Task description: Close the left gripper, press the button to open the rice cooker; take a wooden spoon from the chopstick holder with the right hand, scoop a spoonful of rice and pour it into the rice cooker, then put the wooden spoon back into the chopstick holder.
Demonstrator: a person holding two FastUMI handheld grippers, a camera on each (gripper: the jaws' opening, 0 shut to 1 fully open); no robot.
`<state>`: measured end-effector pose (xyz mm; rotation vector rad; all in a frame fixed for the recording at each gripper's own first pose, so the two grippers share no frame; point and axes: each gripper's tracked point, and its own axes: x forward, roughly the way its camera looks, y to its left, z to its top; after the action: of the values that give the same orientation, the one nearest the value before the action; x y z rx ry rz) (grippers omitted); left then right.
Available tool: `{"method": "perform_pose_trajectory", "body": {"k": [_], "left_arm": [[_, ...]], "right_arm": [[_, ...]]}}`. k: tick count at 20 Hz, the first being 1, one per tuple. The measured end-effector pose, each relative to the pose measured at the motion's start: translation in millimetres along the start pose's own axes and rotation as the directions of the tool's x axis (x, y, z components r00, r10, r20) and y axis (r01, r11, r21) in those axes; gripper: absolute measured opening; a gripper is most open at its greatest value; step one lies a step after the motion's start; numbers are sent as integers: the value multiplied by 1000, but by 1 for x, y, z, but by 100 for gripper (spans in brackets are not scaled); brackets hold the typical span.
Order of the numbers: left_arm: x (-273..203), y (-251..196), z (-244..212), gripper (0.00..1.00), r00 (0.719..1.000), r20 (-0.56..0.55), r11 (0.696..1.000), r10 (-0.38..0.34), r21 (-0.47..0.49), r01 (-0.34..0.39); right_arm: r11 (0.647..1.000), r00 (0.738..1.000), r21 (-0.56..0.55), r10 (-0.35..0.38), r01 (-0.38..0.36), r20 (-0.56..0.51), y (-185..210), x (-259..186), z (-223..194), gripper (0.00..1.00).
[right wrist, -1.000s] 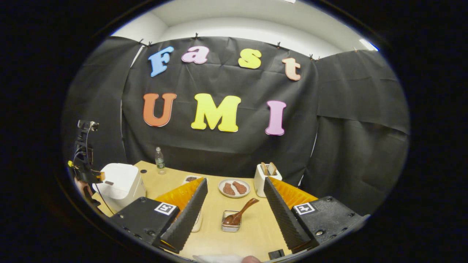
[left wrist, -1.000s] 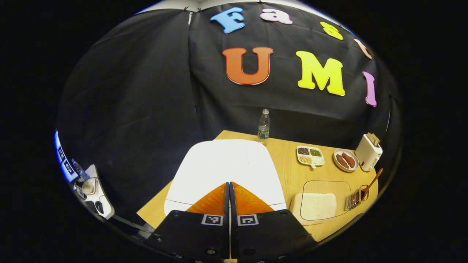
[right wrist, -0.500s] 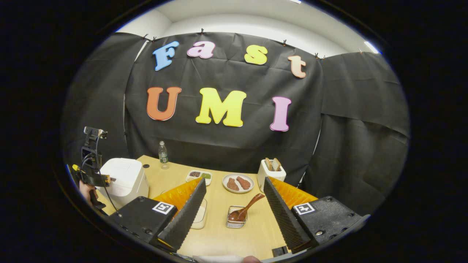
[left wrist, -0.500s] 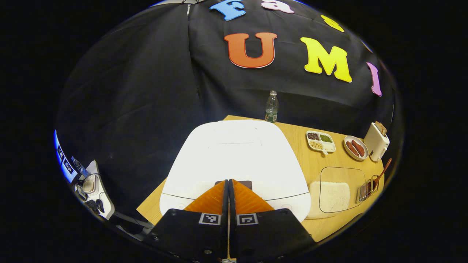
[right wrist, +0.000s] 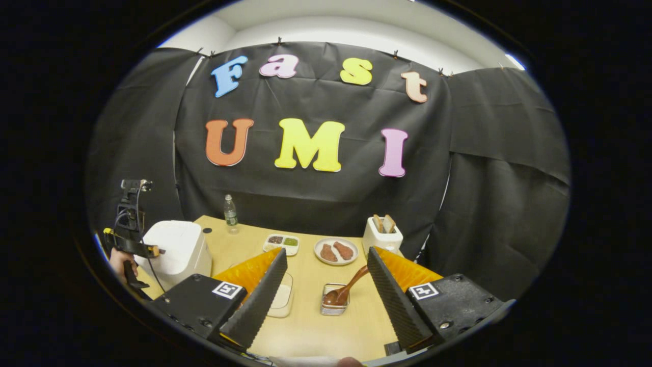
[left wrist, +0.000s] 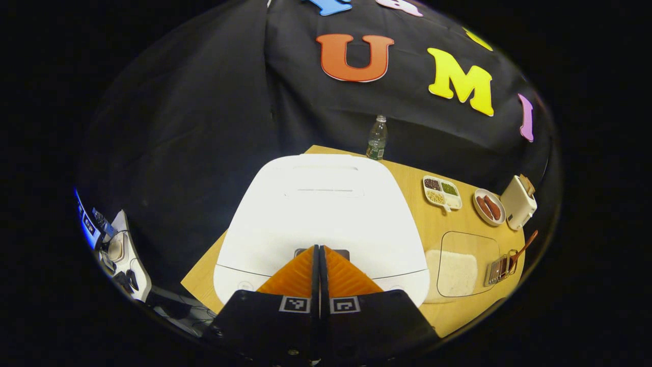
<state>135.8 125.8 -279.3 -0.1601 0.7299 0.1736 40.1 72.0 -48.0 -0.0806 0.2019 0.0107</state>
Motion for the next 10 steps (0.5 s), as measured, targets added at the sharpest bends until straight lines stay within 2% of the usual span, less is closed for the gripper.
{"method": "perform_pose_trajectory", "body": {"k": [4,5,6,8,9,10], "left_arm": [[-2,2,9,0,998,58,999,27,31,-29],[-9,5,22,1,991,131,998,29,45,-36],[-21,5,43,0,972,234,998,34,45,-46],[-59,6,96,0,882,468,992,59,73,-105],[-79,5,116,0,821,568,989,55,82,-123],[-100,-1,129,1,781,624,989,33,92,-115]], "right_arm": [[1000,1000,-9,4,-4,2,1,2,0,100],[1000,1000,-9,5,-5,12,1,3,3,100],[1000,1000,-9,1,-1,20,0,2,6,100],[1000,999,-11,-6,6,40,-3,1,9,100],[1000,999,-11,-8,8,54,-5,0,10,100],[1000,998,-12,-12,13,65,-5,0,12,100]]}}
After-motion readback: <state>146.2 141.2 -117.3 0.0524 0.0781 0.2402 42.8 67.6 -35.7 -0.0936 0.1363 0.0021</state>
